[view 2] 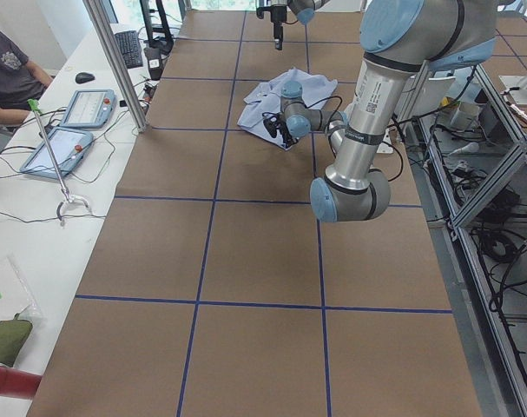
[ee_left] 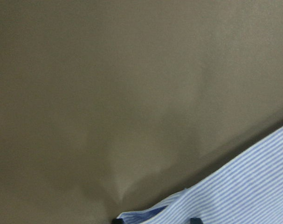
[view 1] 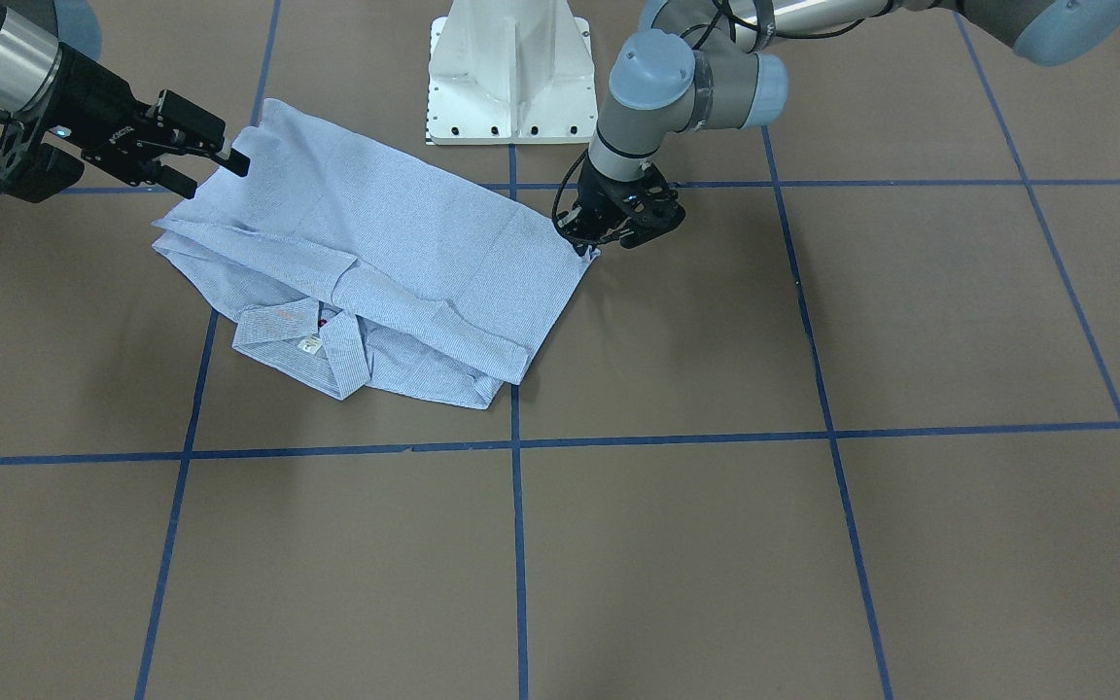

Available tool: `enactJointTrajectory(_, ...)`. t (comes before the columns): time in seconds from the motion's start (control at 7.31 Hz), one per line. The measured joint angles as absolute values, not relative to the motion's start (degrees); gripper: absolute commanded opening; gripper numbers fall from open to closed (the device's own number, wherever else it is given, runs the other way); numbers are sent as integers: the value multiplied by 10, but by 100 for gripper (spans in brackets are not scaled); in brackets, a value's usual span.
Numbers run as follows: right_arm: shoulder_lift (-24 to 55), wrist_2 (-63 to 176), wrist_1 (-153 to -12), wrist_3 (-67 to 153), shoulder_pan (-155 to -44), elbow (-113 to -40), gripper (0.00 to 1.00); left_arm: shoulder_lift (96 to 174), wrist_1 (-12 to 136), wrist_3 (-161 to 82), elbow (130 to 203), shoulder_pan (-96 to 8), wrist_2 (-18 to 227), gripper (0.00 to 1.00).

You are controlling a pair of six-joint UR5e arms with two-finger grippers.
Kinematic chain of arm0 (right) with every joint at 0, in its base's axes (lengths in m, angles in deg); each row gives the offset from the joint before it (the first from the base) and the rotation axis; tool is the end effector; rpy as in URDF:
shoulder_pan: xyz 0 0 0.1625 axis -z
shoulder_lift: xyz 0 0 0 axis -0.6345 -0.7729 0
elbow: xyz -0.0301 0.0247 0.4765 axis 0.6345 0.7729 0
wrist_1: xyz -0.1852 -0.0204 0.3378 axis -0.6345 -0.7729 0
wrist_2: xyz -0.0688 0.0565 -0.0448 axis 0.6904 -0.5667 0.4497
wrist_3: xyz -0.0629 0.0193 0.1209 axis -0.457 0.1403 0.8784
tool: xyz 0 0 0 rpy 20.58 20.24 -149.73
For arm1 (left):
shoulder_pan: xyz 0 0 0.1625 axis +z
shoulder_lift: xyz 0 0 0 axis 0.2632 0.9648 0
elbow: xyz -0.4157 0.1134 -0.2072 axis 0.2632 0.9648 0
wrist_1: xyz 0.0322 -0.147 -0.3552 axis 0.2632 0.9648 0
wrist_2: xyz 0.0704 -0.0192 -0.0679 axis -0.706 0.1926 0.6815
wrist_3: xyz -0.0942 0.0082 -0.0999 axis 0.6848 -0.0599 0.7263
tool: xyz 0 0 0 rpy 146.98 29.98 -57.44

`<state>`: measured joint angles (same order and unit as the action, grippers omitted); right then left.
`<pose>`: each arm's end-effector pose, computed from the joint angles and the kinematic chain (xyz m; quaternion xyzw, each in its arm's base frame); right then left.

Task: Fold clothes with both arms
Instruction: 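Drag the shirt corner with the left gripper away from the robot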

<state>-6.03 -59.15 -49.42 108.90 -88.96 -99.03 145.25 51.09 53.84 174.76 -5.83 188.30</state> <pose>-0.2615 -0.3531 0.4296 -0.0447 -0.6220 0.0449 0.7805 0.6029 -0.3364 0.3482 -0.1065 0.4535 -0.2379 0.8523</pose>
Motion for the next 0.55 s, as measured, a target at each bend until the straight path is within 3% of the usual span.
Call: enactJointTrajectory(0.55, -61, -590, -494, 1089, -890, -989, 100, 1458, 503, 540, 1766, -78, 1884, 0)
